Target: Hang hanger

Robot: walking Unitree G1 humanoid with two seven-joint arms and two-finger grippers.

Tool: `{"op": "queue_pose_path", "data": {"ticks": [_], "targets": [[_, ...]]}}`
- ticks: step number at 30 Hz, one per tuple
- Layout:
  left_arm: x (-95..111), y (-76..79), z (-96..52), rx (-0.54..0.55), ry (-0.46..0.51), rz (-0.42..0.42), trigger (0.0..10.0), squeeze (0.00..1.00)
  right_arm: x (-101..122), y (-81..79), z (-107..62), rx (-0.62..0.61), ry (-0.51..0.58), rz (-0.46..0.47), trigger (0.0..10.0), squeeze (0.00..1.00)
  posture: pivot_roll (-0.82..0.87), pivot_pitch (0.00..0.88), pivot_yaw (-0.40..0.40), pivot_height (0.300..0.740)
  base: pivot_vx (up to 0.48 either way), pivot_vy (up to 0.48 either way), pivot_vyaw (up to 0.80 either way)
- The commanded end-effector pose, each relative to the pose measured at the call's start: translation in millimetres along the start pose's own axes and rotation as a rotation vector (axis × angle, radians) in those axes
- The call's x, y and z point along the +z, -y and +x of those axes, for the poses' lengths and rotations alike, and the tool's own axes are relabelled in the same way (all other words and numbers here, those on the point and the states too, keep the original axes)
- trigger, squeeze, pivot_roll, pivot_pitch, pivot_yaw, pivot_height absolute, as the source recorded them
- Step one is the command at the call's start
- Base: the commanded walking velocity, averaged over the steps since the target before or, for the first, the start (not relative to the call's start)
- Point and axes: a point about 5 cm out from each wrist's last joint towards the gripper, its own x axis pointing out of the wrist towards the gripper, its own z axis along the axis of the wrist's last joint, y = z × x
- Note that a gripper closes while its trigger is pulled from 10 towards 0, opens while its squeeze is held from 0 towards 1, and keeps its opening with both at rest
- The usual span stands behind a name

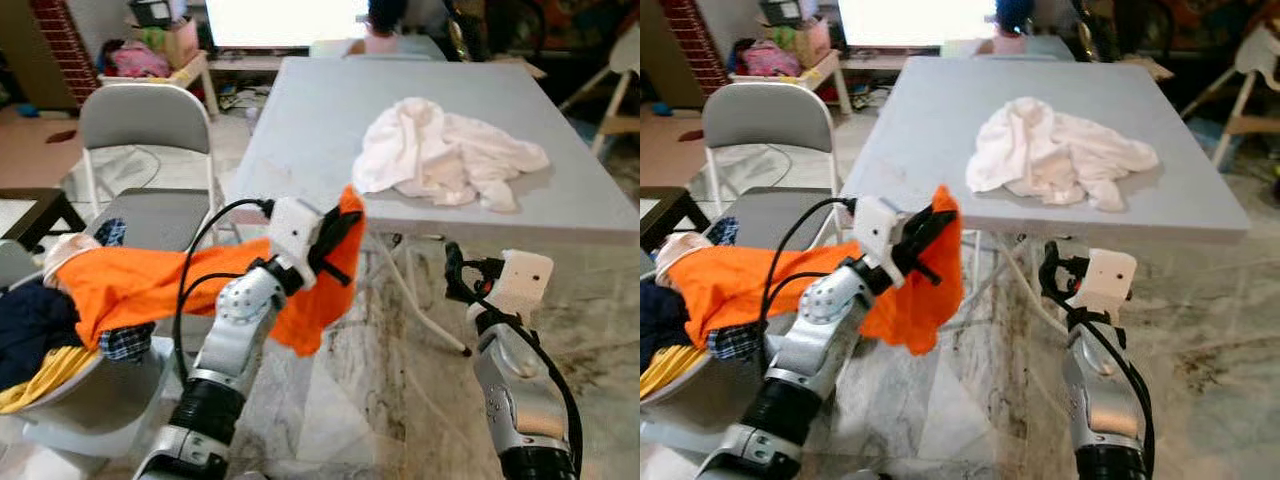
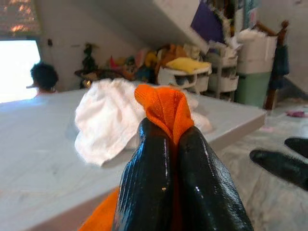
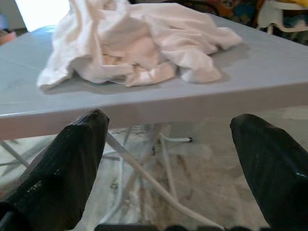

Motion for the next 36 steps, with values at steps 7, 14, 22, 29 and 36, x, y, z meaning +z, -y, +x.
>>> {"op": "queue_pose_path", "data": {"ticks": [7, 14, 22, 29, 36], "targets": [[20.6, -5.1, -2.2, 0.036, 0.071, 0.077, 10.0, 0.0, 2.1, -5.0, 4.7, 0.028, 0.007, -0.002, 10.0, 0.0, 0.02, 0.099, -0.005, 0.74, 0.0, 0.0, 0.0], [45.0, -8.8, 6.9, 0.059, 0.147, 0.097, 10.0, 0.0, 2.3, -2.2, 3.8, 0.008, 0.025, 0.008, 10.0, 0.0, 0.03, 0.095, 0.009, 0.74, 0.0, 0.0, 0.0], [87.7, -0.8, 37.7, -0.03, 0.286, 0.164, 10.0, 0.0, 1.0, -9.3, 5.8, 0.016, 0.027, 0.014, 10.0, 0.0, 0.03, 0.091, 0.03, 0.74, 0.0, 0.0, 0.0], [120.1, -1.3, 45.1, -0.032, 0.403, 0.215, 10.0, 0.0, -2.1, -6.8, 4.2, 0.009, 0.024, 0.012, 10.0, 0.0, 0.02, 0.08, 0.029, 0.74, 0.0, 0.0, 0.0], [148.3, 4.8, 49.1, -0.063, 0.496, 0.192, 10.0, 0.0, 0.6, -8.3, 9.9, 0.02, 0.031, 0.0, 10.0, 0.0, 0.03, 0.067, 0.019, 0.74, 0.0, 0.0, 0.0]]}}
